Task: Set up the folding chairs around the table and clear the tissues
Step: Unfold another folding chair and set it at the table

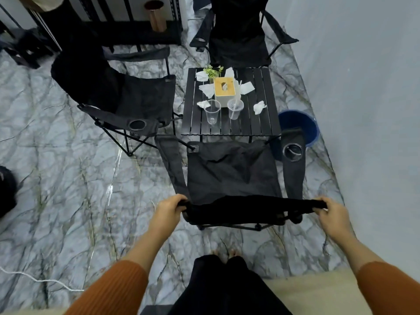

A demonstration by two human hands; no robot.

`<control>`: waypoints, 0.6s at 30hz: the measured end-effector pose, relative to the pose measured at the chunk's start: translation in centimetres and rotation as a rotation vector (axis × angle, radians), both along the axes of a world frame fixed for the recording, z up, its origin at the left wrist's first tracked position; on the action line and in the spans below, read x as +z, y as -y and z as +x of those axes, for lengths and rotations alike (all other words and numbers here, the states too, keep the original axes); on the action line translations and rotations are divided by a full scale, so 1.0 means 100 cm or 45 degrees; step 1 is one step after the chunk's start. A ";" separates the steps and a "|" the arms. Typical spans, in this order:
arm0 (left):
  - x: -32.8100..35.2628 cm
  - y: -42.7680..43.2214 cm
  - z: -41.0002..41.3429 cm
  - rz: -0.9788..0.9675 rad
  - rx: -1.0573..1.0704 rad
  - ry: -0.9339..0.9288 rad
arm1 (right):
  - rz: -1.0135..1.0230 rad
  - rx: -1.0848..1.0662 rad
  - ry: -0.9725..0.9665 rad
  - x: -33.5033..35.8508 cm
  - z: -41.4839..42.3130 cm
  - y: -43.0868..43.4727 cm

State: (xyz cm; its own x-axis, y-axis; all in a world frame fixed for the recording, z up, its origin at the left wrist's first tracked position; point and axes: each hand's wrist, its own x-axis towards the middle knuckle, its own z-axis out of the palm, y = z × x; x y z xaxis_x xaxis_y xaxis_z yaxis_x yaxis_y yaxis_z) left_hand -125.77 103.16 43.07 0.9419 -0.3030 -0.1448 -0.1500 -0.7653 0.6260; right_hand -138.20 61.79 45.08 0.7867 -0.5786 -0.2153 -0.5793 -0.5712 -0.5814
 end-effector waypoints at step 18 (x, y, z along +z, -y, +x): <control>0.004 0.023 0.041 0.256 0.090 -0.043 | -0.013 0.157 -0.092 -0.011 0.038 0.035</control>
